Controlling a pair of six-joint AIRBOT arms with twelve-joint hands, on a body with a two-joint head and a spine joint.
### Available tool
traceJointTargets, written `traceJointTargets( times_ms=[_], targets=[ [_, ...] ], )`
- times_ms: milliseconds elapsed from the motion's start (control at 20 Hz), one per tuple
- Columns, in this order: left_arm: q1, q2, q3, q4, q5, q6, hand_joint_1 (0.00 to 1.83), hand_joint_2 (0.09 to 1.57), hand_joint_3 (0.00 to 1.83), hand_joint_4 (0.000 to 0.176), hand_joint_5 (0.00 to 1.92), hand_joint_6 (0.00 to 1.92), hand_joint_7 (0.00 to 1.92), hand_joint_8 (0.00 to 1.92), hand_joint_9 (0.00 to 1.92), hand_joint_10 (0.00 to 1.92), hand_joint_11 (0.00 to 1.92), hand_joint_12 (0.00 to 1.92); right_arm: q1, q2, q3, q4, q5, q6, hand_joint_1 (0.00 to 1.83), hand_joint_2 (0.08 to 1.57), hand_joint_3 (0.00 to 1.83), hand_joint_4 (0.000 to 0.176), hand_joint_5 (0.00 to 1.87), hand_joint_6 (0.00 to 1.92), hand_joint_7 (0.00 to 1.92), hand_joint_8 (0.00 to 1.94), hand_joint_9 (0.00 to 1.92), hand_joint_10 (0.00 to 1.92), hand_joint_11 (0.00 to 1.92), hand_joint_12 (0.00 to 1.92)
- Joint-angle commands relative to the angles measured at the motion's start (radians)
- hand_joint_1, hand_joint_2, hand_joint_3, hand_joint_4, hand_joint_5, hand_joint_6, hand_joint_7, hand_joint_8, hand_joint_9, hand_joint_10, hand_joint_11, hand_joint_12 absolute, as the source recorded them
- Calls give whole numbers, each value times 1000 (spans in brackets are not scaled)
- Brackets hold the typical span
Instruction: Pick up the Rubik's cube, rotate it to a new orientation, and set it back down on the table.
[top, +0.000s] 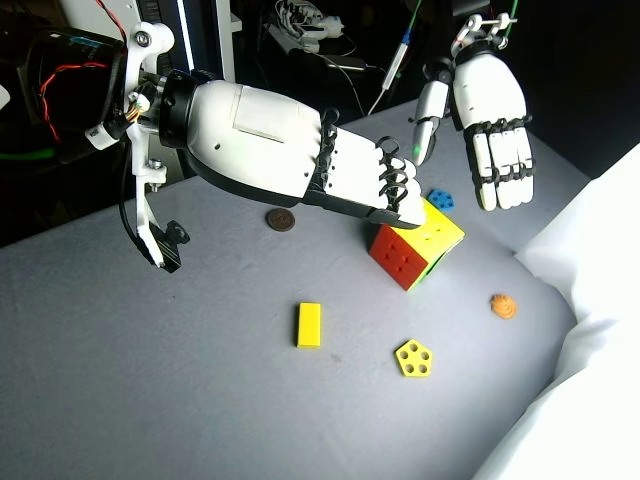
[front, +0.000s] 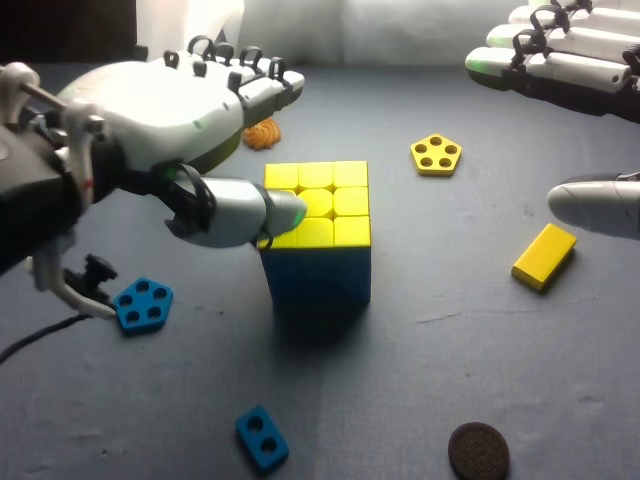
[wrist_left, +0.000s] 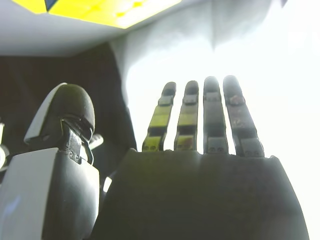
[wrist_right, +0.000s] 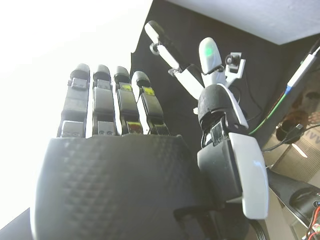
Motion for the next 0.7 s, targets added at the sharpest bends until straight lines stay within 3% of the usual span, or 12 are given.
traceJointTargets(
  times_ms=[0,200,300,450,650],
  targets=[
    [-11,-10,6,15,-65,17,656,1147,0,0,0,0,0,0,19,2,0,216,13,5,0,18,115,-2,0,1369,33,0,0,0,0,0,1,0,0,0],
    [11,-55,14,-31,-128,42,837,1110,0,0,0,0,0,0,15,1,0,207,12,5,0,18,115,-7,0,1370,31,0,0,0,0,0,0,0,0,0],
    [24,-69,13,-60,-159,44,838,1107,0,0,0,0,0,0,1,0,0,187,12,5,0,18,115,-8,0,1373,31,0,0,0,0,0,0,0,0,0],
    [25,-95,14,-164,-197,115,844,1097,0,0,0,0,0,0,0,0,0,171,11,5,0,18,115,-11,0,1377,30,0,0,0,0,0,0,0,0,0],
    [25,-141,33,-195,-229,119,862,1068,0,0,0,0,0,0,12,3,0,183,11,5,0,18,114,-13,0,1381,27,0,0,0,4,1,3,1,0,0]
  ],
)
